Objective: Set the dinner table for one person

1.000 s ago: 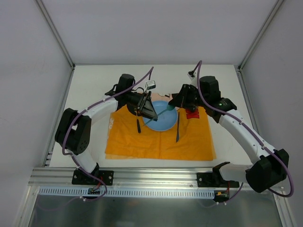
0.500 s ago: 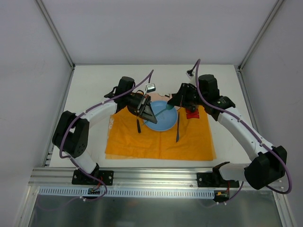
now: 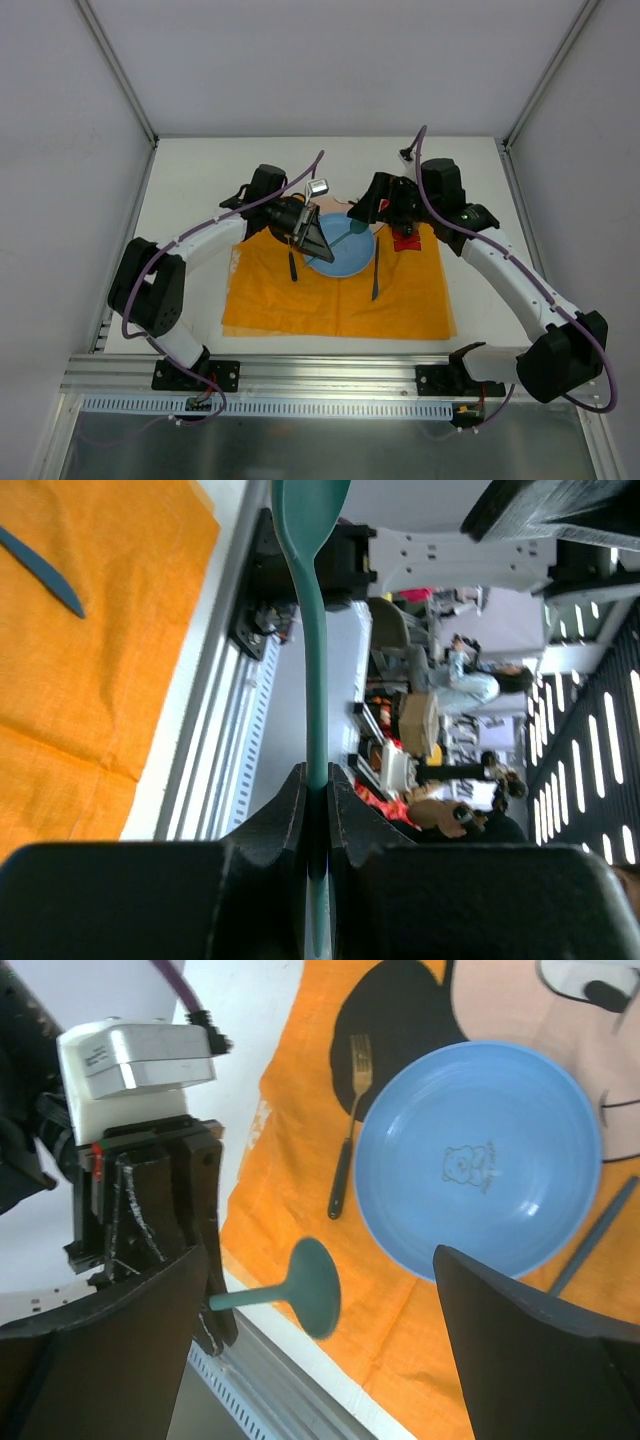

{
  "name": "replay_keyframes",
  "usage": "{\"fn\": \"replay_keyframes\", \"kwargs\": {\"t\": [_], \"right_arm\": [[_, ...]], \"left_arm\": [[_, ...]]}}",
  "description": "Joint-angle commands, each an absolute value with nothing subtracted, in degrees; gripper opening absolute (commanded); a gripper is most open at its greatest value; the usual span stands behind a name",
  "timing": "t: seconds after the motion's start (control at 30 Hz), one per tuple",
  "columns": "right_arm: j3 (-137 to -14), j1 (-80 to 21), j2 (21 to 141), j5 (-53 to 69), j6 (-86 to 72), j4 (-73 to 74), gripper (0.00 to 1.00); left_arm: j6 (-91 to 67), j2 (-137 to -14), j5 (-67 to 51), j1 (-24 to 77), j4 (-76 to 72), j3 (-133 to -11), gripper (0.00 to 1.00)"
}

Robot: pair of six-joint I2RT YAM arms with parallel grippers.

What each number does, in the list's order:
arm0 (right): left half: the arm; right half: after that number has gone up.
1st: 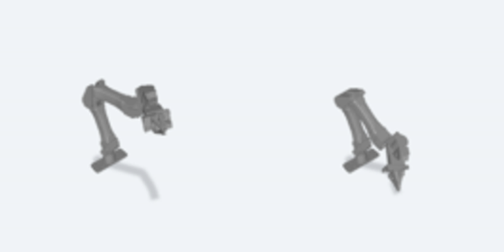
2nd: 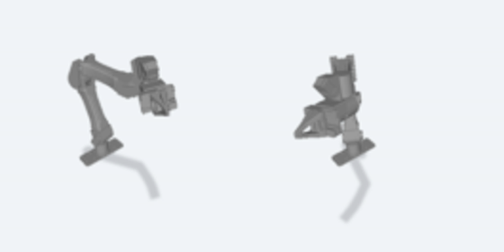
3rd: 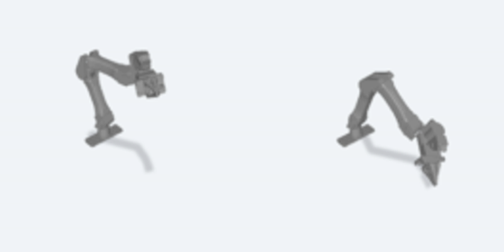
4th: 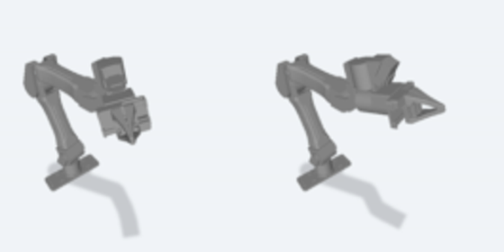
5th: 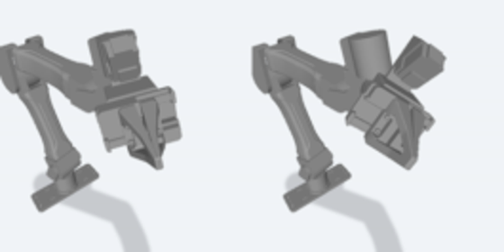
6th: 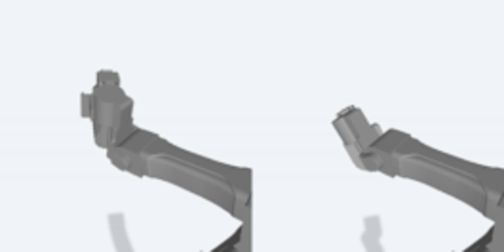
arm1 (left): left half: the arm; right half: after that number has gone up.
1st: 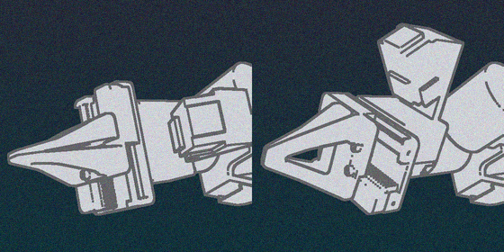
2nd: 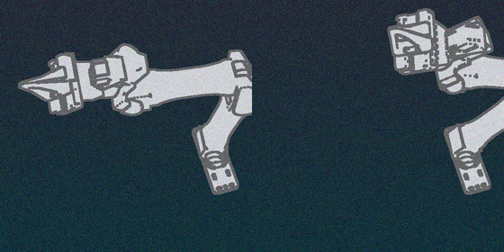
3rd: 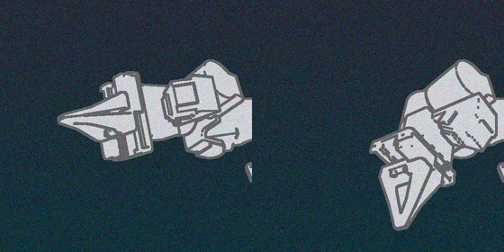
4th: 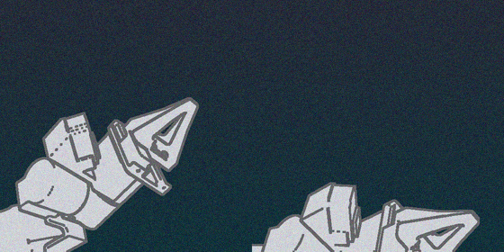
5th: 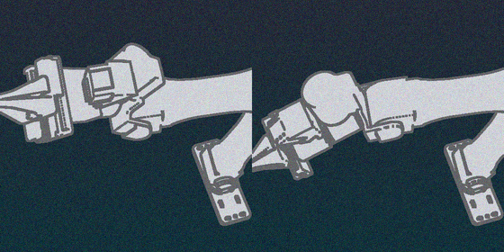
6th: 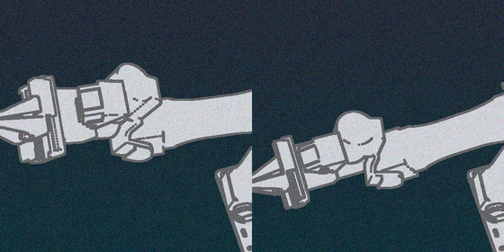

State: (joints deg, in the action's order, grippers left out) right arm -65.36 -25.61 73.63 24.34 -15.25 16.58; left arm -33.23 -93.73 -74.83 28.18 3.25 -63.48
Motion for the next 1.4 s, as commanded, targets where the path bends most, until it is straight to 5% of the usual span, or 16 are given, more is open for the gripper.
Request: {"fn": "replay_keyframes", "kwargs": {"t": [0.0, 0.33, 0.53, 0.87, 1.37], "right_arm": [[-67.0, -24.9, 68.6, 19.1, -13.9, 19.2, 1.0], [-45.5, -25.1, 52.6, 16.1, -32.4, 1.4, 0.99], [-43.4, -26.3, 60.3, 20.5, -37.7, -10.9, 1.0], [-49.2, -26.4, 73.4, 22.1, -38.1, -17.0, 0.77], [-50.8, -26.4, 72.3, 20.7, -37.5, -14.9, 0.75]], "left_arm": [[-29.9, -88.7, -67.3, 28.7, 6.4, -65.7, 0.0], [-45.2, -82.1, -34.7, 32.4, -8.0, -57.0, 0.0], [-52.0, -79.7, -29.1, 34.7, -19.2, -51.1, 0.0], [-56.9, -75.2, -27.6, 35.7, -26.3, -49.0, 0.0], [-54.7, -72.2, -20.9, 36.7, -24.5, -46.8, 0.0]]}}
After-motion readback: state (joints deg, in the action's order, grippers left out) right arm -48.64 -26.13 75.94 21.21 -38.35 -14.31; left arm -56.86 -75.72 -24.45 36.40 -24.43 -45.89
